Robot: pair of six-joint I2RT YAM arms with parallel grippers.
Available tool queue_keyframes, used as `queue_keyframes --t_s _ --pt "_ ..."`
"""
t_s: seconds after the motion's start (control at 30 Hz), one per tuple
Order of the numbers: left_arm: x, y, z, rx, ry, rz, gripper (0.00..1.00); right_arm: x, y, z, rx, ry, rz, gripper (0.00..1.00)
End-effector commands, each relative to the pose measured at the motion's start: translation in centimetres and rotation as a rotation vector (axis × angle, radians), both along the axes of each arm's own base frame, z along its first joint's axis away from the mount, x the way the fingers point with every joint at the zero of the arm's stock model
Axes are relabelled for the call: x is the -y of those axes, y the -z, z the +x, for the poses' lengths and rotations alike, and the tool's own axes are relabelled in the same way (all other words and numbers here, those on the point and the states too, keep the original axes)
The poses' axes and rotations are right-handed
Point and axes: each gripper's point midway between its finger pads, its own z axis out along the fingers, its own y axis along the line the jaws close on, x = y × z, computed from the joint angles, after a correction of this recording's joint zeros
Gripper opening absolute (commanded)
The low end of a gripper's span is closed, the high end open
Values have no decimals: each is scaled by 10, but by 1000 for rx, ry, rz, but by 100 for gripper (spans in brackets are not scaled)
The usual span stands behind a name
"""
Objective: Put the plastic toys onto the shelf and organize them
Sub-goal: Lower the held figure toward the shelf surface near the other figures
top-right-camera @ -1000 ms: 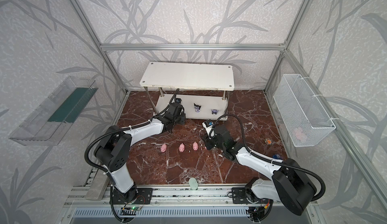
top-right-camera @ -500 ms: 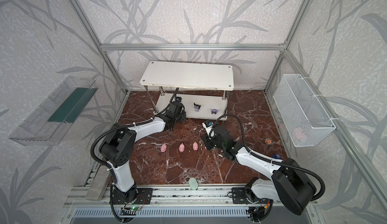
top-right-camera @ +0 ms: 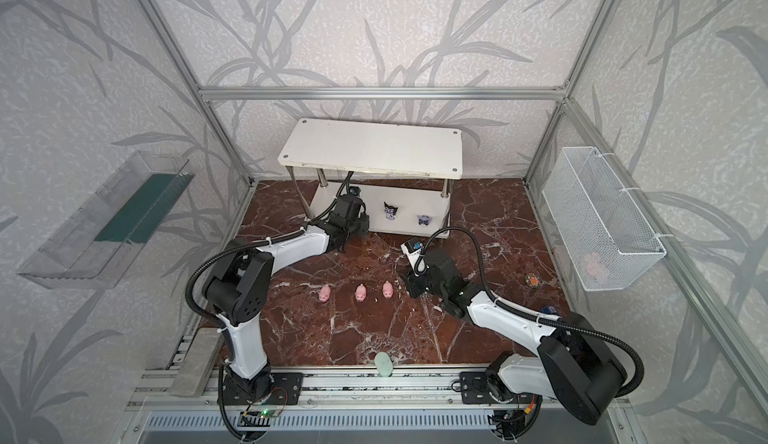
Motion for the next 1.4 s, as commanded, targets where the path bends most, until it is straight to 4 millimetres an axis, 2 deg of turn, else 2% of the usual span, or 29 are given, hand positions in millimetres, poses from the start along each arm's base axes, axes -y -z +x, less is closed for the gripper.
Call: queue_keyframes --t_s 0.0,0.27,0.83,1.37 --pt "3 -13 12 29 16 -1 27 -1 2 -1 3 -9 4 29" --pt "-3 -15 19 17 21 -10 27 -1 3 -1 1 -9 5 30" --pt "-21 -4 27 -6 -49 -4 27 -2 4 -1 -2 -14 6 29" --pt "-30 -6 35 -21 -54 -18 27 -3 4 -1 -2 -14 7 29"
